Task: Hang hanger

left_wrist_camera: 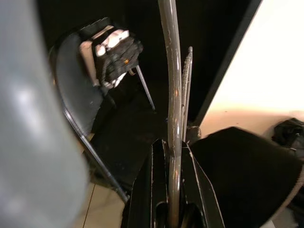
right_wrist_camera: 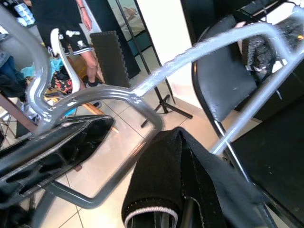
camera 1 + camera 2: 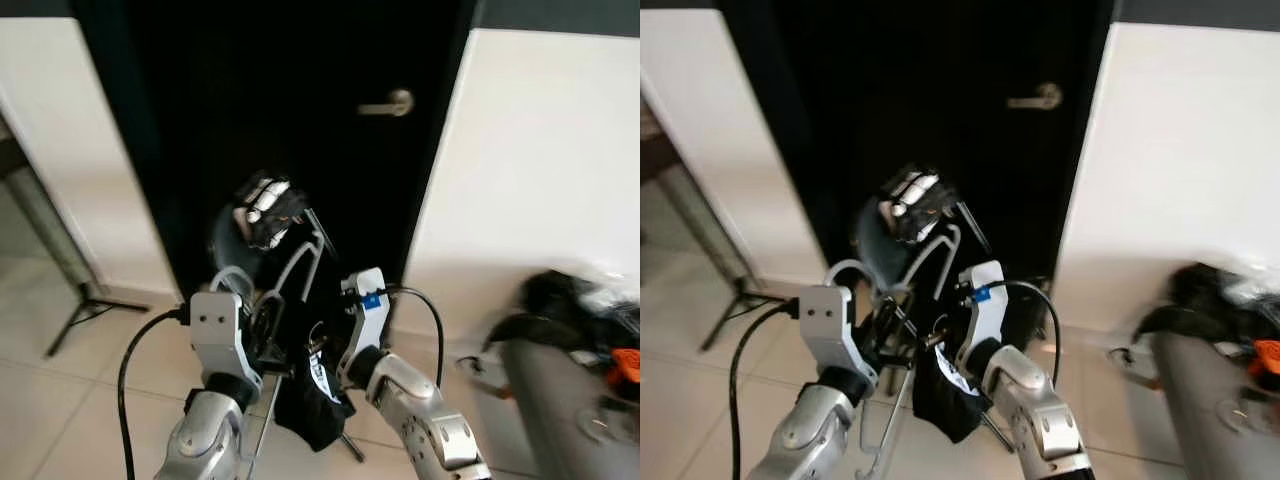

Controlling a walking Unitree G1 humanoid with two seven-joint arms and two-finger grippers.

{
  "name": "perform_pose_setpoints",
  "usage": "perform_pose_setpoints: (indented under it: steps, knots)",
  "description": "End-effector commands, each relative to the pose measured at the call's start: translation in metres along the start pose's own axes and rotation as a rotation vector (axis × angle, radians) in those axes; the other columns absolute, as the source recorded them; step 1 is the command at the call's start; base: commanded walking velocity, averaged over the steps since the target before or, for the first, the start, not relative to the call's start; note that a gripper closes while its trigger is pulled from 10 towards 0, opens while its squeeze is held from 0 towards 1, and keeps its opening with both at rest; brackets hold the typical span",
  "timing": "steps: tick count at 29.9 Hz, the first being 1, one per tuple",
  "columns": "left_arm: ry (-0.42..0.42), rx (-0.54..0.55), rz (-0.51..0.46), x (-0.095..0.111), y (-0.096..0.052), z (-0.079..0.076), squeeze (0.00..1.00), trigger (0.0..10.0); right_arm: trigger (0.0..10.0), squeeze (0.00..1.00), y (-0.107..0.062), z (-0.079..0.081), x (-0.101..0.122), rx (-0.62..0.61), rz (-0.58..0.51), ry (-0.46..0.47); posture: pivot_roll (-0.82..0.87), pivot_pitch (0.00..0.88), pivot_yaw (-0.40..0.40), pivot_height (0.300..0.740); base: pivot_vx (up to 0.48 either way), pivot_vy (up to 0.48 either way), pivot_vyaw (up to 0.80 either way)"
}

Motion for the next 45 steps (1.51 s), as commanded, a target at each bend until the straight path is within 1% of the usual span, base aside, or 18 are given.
perform_pose_setpoints:
  steps: [1,5,6,7,10,14,20,22,23,27,29,33,34,36,38,41,43,45]
  knots:
    - [-0.067,0.030,0.000,-0.003,0.004,-0.002,0.00,10.0,10.0,0.00,0.001,0.000,-0.002,0.003,0.008,0.011,0.04,0.000,-0.021,0.740,0.000,0.000,0.73]
    - [-0.068,0.014,0.000,-0.003,0.006,-0.003,0.00,10.0,10.0,0.00,0.002,0.000,-0.003,0.003,0.013,0.007,0.04,0.000,-0.025,0.740,0.000,0.000,0.73]
    - [-0.080,0.034,-0.005,-0.003,0.007,-0.001,0.00,10.0,10.0,0.00,0.003,-0.001,-0.003,0.005,0.018,0.001,0.05,0.000,-0.031,0.740,0.000,0.000,0.73]
    - [-0.051,0.017,-0.003,-0.003,0.008,-0.005,0.00,10.0,10.0,0.00,0.004,0.000,-0.003,0.016,0.024,-0.008,0.04,0.000,-0.027,0.740,0.000,0.000,0.73]
    - [-0.060,0.013,0.005,-0.004,0.007,-0.006,0.00,10.0,10.0,0.00,0.006,0.002,-0.002,0.027,0.027,-0.009,0.04,0.000,-0.023,0.740,0.000,0.000,0.73]
    - [-0.112,0.001,0.016,-0.005,0.009,-0.001,0.00,10.0,10.0,0.00,0.008,0.004,-0.004,0.029,0.028,-0.019,0.03,0.000,-0.009,0.740,0.000,0.000,0.73]
    - [-0.107,-0.018,0.028,-0.005,0.013,-0.004,0.00,10.0,10.0,0.00,0.009,0.005,-0.003,0.041,0.032,-0.018,0.05,0.000,-0.020,0.740,0.000,0.000,0.73]
    - [-0.122,-0.008,0.015,-0.004,0.013,-0.002,0.00,10.0,10.0,0.00,0.009,0.005,-0.003,0.043,0.034,-0.022,0.04,0.000,-0.025,0.740,0.000,0.000,0.72]
    - [-0.095,-0.007,0.013,-0.004,0.012,-0.003,0.00,10.0,10.0,0.00,0.008,0.006,-0.005,0.043,0.036,-0.025,0.04,0.000,-0.014,0.740,0.000,0.000,0.72]
    - [-0.078,-0.004,0.011,-0.003,0.014,-0.003,0.00,10.0,10.0,0.00,0.010,0.007,-0.005,0.045,0.038,-0.025,0.04,0.000,-0.014,0.740,0.000,0.000,0.71]
    - [-0.131,0.040,-0.004,-0.002,0.015,0.004,0.00,10.0,10.0,0.00,0.012,0.007,-0.003,0.045,0.029,-0.011,0.06,0.001,-0.004,0.740,0.000,0.000,0.72]
    - [-0.119,0.031,-0.003,-0.001,0.017,0.005,0.00,10.0,10.0,0.00,0.014,0.009,-0.002,0.061,0.027,-0.043,0.06,0.000,-0.006,0.740,0.000,0.000,0.72]
    - [-0.145,0.031,0.003,-0.001,0.015,0.007,0.00,10.0,10.0,0.00,0.014,0.010,-0.003,0.066,0.023,-0.027,0.05,0.000,-0.005,0.740,0.000,0.000,0.72]
    - [-0.138,0.041,-0.016,0.002,0.014,0.009,0.00,10.0,10.0,0.00,0.014,0.007,-0.001,0.051,0.016,-0.004,0.05,0.000,-0.011,0.740,0.000,0.000,0.72]
    - [-0.084,-0.005,-0.006,0.002,0.014,0.002,0.00,10.0,10.0,0.00,0.012,0.002,-0.001,0.018,0.006,0.044,0.06,0.000,-0.008,0.740,0.000,0.000,0.72]
    - [-0.085,-0.007,0.002,0.001,0.012,0.001,0.00,10.0,10.0,0.00,0.012,0.003,-0.001,0.030,0.004,0.026,0.04,0.000,0.005,0.740,0.000,0.000,0.72]
    - [-0.146,-0.001,0.005,0.001,0.005,0.007,0.00,10.0,10.0,0.00,0.008,0.002,-0.001,0.008,-0.008,0.002,0.04,0.000,-0.004,0.740,0.000,0.000,0.72]
    - [-0.169,0.008,0.000,0.002,0.003,0.010,0.00,10.0,10.0,0.00,0.006,0.001,0.000,0.000,-0.014,-0.008,0.03,0.000,0.000,0.740,0.000,0.000,0.72]
Point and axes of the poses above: a point about 5 cm out from each wrist's last joint towards the gripper, its own y axis pointing out of the wrist towards the gripper, its own x axis along the axis of the wrist's last joint, z = x × y, the point moved 1 cm from there along y, pointing out of the wrist towards the gripper, and after that the axes turned 4 degrees about -y, right-handed, at the moved point
